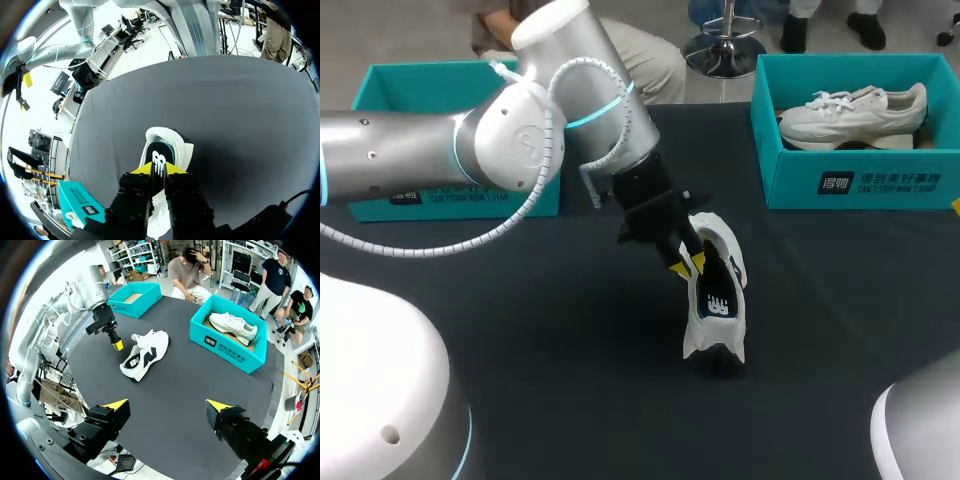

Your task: Take the shoe out of the shoebox, open the shoe tongue, remove and reinsert the insole, then place the shoe into the shoebox

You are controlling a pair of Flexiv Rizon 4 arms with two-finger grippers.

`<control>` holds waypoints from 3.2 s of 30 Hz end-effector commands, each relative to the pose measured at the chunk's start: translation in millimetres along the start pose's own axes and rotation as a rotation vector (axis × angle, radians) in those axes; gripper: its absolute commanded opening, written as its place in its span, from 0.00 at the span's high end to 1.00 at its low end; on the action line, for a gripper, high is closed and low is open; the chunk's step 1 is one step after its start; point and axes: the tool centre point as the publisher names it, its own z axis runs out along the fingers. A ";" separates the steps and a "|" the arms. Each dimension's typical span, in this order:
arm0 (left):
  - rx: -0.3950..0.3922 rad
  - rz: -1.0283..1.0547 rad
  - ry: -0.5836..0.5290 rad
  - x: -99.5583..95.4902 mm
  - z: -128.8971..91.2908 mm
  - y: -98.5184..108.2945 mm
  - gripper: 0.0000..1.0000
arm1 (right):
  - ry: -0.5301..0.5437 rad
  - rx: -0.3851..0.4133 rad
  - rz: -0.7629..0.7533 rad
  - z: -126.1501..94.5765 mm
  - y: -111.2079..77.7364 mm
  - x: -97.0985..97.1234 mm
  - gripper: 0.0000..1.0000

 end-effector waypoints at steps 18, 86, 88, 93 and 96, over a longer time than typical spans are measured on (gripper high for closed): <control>-0.022 0.125 0.151 -9.8 49.6 8.8 1.00 | 0.002 0.006 0.001 0.1 2.4 -1.2 0.00; -0.356 0.208 0.435 15.6 107.5 25.4 1.00 | 0.002 0.006 0.001 0.1 2.4 -1.2 0.00; -0.381 0.219 0.434 12.8 100.1 25.5 1.00 | 0.002 0.006 0.001 0.1 2.4 -1.2 0.00; -0.442 0.209 0.417 7.5 87.0 32.0 1.00 | 0.002 0.006 0.001 0.1 2.4 -1.2 0.00; -0.490 0.204 0.418 5.1 84.4 37.5 1.00 | 0.002 0.006 0.001 0.1 2.4 -1.2 0.00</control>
